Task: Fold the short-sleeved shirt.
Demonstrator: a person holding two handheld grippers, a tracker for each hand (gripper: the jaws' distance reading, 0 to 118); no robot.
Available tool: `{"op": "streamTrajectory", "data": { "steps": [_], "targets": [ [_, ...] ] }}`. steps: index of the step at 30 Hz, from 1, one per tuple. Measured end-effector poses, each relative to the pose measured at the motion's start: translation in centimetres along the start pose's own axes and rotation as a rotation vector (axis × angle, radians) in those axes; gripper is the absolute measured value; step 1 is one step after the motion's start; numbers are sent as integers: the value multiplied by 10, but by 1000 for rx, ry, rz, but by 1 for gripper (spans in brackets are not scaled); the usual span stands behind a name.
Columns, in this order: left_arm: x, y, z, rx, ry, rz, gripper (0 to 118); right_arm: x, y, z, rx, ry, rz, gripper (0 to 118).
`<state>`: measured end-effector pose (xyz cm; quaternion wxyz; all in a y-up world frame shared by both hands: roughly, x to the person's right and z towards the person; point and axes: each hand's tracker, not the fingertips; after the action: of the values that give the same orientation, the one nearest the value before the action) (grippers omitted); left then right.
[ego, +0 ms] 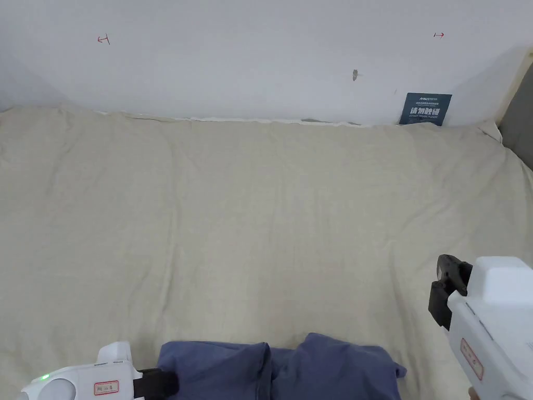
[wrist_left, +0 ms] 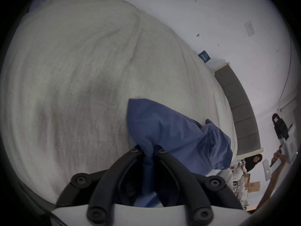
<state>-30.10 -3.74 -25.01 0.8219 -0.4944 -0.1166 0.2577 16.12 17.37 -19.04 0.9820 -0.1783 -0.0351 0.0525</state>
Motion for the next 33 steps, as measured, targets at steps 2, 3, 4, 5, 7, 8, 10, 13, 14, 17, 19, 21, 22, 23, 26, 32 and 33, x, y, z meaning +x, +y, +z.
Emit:
{"op": "streamTrajectory", "data": {
  "steps": [2, 3, 4, 5, 7, 8, 10, 13, 14, 17, 19, 21, 22, 23, 26, 32, 33],
  "targets": [
    [7, -3, 9, 50, 28, -31, 10, 2, 1, 1, 4, -2, 0, 1],
    [9, -4, 13, 55, 38, -37, 9, 2, 2, 1, 5, -3, -1, 1],
    [11, -4, 19, 70, 49, -38, 9, 3, 3, 2, 9, -3, -2, 1],
    [10, -3, 26, 92, 58, -42, 9, 4, 4, 2, 13, -4, -4, 1],
    [4, -1, 43, 105, 75, -47, 9, 5, 5, 2, 19, 0, -8, 1],
    [1, 0, 50, 113, 73, -40, 9, 6, 6, 2, 22, 2, -9, 1],
    [-7, 1, 68, 149, 142, -33, 9, 6, 7, 4, 31, 9, -14, 1],
    [-17, 3, 94, 185, 234, -49, 9, 7, 7, 5, 40, 20, -15, 1],
    [-12, 3, 102, 190, 254, -52, 9, 6, 8, 6, 42, 24, -15, 1],
    [13, 2, 118, 198, 279, -102, 9, 6, 8, 8, 51, 35, -16, 1],
    [42, 4, 121, 195, 283, -129, 9, 6, 9, 10, 59, 41, -21, 1],
    [75, 3, 119, 210, 261, -216, 9, 6, 9, 10, 61, 44, -25, 1],
    [94, 3, 116, 204, 252, -250, 9, 7, 9, 11, 62, 46, -29, 1],
    [113, 2, 112, 190, 228, -283, 9, 8, 9, 12, 64, 47, -32, 1],
    [163, -3, 91, 137, 157, -369, 9, 11, 7, 15, 68, 44, -30, 1],
    [231, -20, 23, 18, 93, -519, 9, 24, 1, 20, 55, 19, -37, 1],
    [240, -25, 12, 2, 88, -529, 9, 27, 0, 21, 54, 13, -39, 1]
  ]
}}
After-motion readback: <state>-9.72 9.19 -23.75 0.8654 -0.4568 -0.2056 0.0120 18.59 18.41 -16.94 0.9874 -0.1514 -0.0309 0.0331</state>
